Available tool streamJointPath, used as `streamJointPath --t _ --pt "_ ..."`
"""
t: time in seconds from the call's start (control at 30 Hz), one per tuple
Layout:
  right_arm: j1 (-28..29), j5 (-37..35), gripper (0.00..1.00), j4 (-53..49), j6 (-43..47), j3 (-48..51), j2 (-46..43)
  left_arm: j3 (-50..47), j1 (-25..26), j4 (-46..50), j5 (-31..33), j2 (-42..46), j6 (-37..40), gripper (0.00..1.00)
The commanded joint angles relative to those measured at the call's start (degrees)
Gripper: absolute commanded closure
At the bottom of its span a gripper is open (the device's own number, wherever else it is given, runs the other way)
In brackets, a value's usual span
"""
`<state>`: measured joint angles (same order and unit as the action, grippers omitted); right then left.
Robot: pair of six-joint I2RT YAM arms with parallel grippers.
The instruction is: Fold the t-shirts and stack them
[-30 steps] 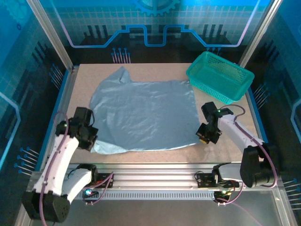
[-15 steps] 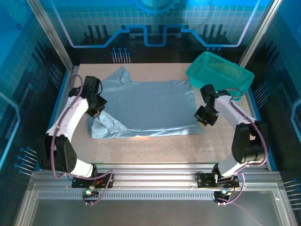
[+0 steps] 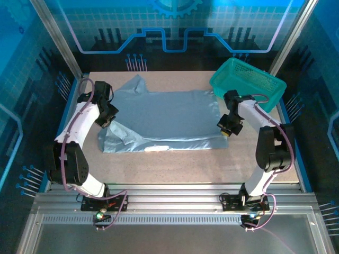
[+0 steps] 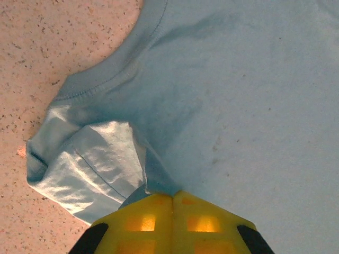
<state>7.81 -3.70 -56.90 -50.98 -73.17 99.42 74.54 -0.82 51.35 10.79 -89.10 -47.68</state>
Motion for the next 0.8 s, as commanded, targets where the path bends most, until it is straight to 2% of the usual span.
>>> streamJointPath --t 0.0,0.77 --pt "-0.9 -1.5 1.0 -0.3 0.2 -2.2 1.9 1.8 -1.0 0.2 2.2 -0.7 1.5 1.0" --pt "-0.9 -3.1 1.0 -0.8 -0.5 -10.3 9.4 7.3 -2.7 -1.7 2.3 -5.6 3.2 1.0"
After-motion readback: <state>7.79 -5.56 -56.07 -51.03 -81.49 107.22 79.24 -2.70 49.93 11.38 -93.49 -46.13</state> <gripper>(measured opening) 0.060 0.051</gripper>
